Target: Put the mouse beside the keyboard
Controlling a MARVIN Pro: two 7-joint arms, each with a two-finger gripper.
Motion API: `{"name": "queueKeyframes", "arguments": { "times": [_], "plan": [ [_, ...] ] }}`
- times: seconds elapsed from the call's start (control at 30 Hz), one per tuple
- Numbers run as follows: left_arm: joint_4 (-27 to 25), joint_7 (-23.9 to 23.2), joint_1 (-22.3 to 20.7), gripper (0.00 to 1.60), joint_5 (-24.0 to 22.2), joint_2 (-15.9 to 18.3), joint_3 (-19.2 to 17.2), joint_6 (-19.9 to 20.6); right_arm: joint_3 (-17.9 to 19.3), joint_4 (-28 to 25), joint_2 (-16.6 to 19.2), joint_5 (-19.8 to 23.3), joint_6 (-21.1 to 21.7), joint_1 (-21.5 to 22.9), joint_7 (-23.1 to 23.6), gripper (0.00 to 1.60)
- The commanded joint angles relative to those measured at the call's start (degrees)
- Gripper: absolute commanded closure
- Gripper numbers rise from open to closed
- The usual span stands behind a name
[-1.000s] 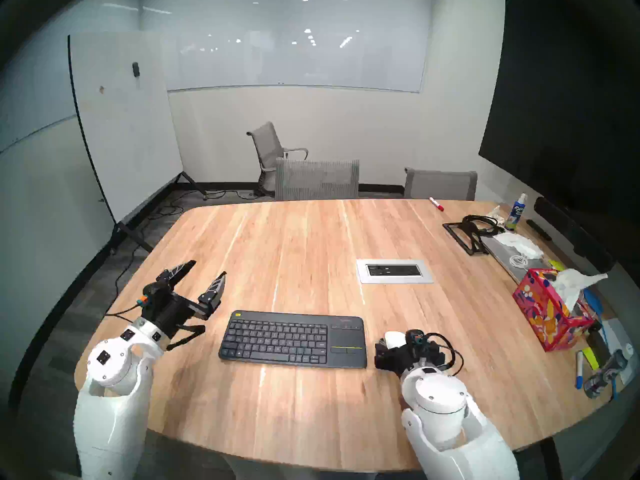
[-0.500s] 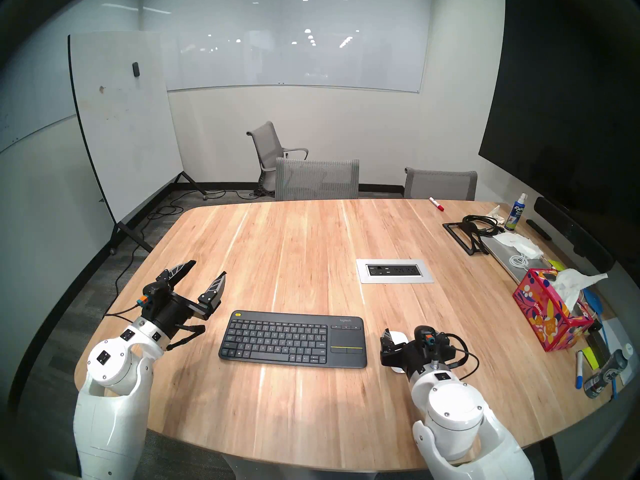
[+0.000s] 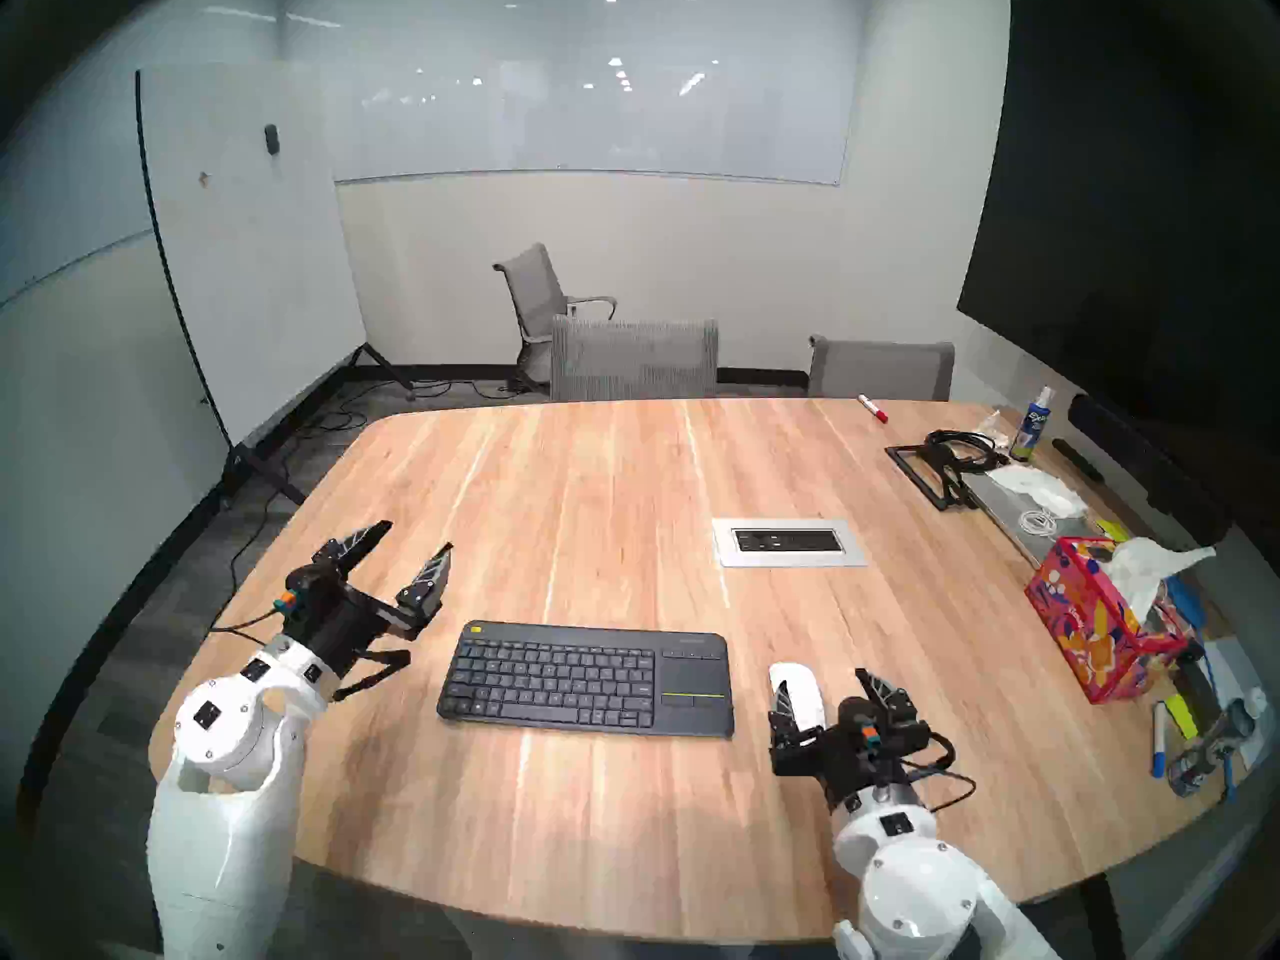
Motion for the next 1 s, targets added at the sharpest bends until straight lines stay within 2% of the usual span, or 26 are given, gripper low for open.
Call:
{"name": "queueKeyframes", "arguments": {
  "times": [0.0, 0.27, 0.33, 0.37, 0.4, 0.47, 0.5, 0.53, 0.7, 0.73, 0.93, 0.97],
  "plan": [
    [-0.9, 0.0, 0.0, 0.0, 0.0, 0.0, 0.0, -0.1, 0.4, -2.1, 0.4, -3.3, -6.6, -4.7, -0.7, 0.0],
    [-0.8, 0.0, 0.0, 0.0, 0.0, 0.0, 0.0, -0.1, 0.5, -1.8, 1.7, -6.2, -13.9, -6.1, -0.7, 0.0],
    [-0.9, 0.0, 0.0, 0.0, 0.0, 0.0, 0.0, -0.1, 0.5, -1.2, 2.2, -7.5, -16.3, -6.4, -1.0, 0.0],
    [-0.8, 0.0, 0.0, 0.0, 0.0, 0.0, 0.0, -0.1, 0.5, -1.2, 2.5, -8.4, -15.8, -6.3, -1.2, 0.0],
    [-0.9, 0.0, 0.0, 0.0, 0.0, 0.0, 0.0, -0.1, 0.5, -0.7, 2.8, -9.5, -17.6, -6.4, -1.5, 0.0],
    [-0.9, 0.0, 0.0, 0.0, 0.0, 0.0, 0.0, -0.1, 0.8, 0.0, 2.6, -9.5, -19.9, -6.6, -2.1, 0.0],
    [-0.9, 0.0, 0.0, 0.0, 0.0, 0.0, 0.0, -0.1, 0.8, 0.3, 2.8, -10.6, -19.8, -6.4, -2.6, 0.0],
    [-0.9, 0.0, 0.0, 0.0, 0.0, 0.0, 0.0, -0.1, 1.0, 0.8, 2.5, -9.7, -21.1, -6.2, -2.8, 0.0],
    [-0.9, 0.0, 0.0, 0.0, 0.0, 0.0, 0.0, -0.1, 1.2, 3.5, 2.5, -10.9, -26.6, -4.7, -4.5, 0.0],
    [-0.9, 0.0, 0.0, 0.0, 0.0, 0.0, 0.0, -0.1, 1.0, 3.4, 2.3, -10.1, -25.8, -4.4, -4.7, 0.0],
    [-0.9, 0.0, 0.0, 0.0, 0.0, 0.0, 0.0, -0.1, 0.5, 5.4, 2.3, -9.4, -32.9, -3.1, -5.6, 0.0],
    [-0.9, 0.0, 0.0, 0.0, 0.0, 0.0, 0.0, -0.1, 0.3, 5.3, 2.4, -9.7, -32.9, -3.0, -5.8, 0.0]
  ]
}}
